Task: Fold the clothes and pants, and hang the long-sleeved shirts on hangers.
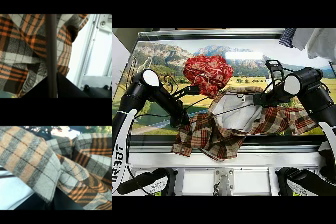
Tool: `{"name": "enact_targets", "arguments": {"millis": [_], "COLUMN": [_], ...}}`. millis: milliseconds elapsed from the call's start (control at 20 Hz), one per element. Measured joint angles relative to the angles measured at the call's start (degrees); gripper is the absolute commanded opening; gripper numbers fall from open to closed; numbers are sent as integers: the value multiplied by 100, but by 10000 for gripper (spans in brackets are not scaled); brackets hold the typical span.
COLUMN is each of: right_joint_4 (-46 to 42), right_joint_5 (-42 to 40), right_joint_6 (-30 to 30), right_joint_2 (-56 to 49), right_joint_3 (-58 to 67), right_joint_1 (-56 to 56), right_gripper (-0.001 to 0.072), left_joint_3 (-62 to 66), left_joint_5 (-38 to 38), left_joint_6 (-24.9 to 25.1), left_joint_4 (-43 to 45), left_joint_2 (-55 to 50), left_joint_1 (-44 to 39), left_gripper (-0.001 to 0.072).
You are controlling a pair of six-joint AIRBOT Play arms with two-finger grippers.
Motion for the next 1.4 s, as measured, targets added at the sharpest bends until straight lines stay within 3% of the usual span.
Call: {"name": "enact_targets", "arguments": {"millis": [250, 800, 1400], "right_joint_4": [44, 474, 1150], "right_joint_5": [13, 544, -354], "right_joint_6": [-557, -1095, -1462], "right_joint_2": [105, 275, 286], "right_joint_3": [343, 852, 863], "right_joint_1": [0, 4, 1029], "right_gripper": [35, 35, 35], "left_joint_3": [2, 2, 2], "left_joint_5": [140, 885, 1082], "left_joint_6": [0, -92, -2], "left_joint_4": [-7, -533, -623], "left_joint_2": [-24, -26, -26], "left_joint_1": [-328, -542, -881], "left_gripper": [21, 21, 21]}}
